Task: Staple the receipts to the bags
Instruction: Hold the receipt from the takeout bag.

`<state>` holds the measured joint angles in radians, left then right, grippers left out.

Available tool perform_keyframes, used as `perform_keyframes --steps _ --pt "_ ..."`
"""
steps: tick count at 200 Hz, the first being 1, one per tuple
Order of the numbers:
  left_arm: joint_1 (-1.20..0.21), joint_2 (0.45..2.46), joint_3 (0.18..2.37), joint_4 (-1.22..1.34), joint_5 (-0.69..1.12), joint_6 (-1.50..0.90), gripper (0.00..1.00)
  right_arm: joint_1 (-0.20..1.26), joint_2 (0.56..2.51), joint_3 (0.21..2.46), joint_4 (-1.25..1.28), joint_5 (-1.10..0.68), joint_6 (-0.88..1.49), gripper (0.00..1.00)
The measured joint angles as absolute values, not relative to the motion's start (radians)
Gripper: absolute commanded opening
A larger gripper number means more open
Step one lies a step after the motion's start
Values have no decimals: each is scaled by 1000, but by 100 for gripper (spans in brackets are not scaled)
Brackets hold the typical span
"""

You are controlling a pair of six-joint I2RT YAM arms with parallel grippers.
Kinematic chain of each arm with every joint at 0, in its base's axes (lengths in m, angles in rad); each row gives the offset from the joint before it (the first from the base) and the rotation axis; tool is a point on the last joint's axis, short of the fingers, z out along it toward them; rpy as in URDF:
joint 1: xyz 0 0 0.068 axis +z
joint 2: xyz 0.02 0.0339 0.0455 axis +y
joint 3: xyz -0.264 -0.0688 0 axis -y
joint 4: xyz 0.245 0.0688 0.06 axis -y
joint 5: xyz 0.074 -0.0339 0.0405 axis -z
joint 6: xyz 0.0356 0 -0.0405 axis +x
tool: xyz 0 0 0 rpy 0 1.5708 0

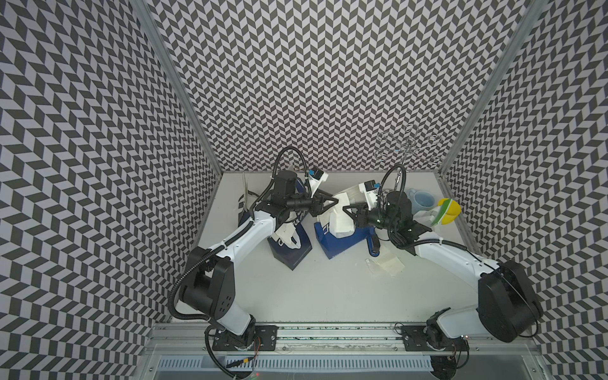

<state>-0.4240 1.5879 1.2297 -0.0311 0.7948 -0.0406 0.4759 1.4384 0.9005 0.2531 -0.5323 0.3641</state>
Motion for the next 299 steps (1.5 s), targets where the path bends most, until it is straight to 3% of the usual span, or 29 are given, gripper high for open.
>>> perform_keyframes --steps 23,42,77,92,117,206,299 --pt "-425 1588 1233 -36 803 -36 16 476 1441 900 246 -524 359 0" --pt "-425 1588 1233 -41 803 -35 15 476 1441 900 239 -514 357 0" --pt "-434 1584 1233 -64 797 -22 51 477 1441 901 224 -485 356 0" --pt "-444 1579 1234 -82 787 -11 56 477 1441 901 216 -477 356 0" --pt "-454 1573 1234 -95 775 7 55 476 1441 903 205 -476 356 0" --pt "-459 1562 1235 -115 746 28 26 474 1441 903 212 -522 387 0" --pt "-463 1562 1240 -130 728 35 30 425 1436 897 241 -551 440 0"
